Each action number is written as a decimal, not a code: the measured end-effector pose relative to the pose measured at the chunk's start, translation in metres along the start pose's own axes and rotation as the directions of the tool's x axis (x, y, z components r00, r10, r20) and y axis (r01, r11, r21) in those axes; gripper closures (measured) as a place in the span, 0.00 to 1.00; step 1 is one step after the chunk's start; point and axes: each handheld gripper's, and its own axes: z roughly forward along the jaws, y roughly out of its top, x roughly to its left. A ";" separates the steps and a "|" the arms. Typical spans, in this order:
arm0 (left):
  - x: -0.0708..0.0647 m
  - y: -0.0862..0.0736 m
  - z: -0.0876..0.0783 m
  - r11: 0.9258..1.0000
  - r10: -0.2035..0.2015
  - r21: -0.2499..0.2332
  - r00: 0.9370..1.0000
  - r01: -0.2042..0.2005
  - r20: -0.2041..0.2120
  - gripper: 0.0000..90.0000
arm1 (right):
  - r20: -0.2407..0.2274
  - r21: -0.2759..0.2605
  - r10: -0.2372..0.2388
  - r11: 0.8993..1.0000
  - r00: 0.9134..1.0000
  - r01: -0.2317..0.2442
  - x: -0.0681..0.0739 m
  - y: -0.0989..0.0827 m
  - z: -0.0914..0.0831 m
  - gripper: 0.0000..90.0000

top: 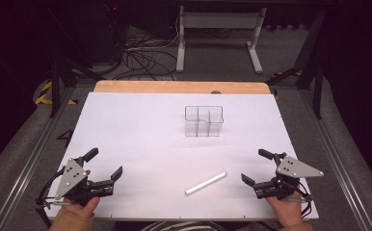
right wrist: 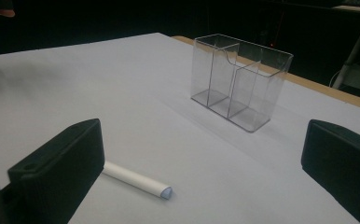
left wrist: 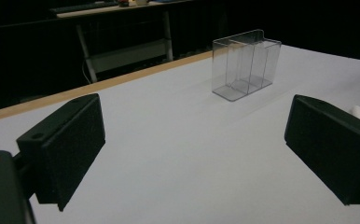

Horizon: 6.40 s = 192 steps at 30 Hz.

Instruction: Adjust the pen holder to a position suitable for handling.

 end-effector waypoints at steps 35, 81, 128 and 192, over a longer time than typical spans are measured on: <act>-0.001 0.000 0.001 1.000 0.017 0.010 1.000 -0.017 -0.021 0.07 | -0.031 0.078 -0.039 0.996 0.999 0.041 -0.002 0.029 0.017 0.03; 0.000 -0.004 -0.006 1.000 0.006 0.023 0.999 -0.005 -0.040 0.08 | -0.157 0.232 -0.221 0.939 0.963 0.254 -0.026 0.111 0.086 0.17; 0.001 -0.004 -0.005 1.000 0.006 0.026 0.999 -0.005 -0.035 0.08 | -0.241 0.373 -0.281 0.857 0.929 0.356 -0.050 0.124 0.174 0.28; 0.003 -0.005 -0.004 0.999 0.011 0.030 1.000 -0.010 -0.028 0.08 | -0.451 0.537 -0.337 0.637 0.826 0.553 -0.041 0.095 0.233 0.96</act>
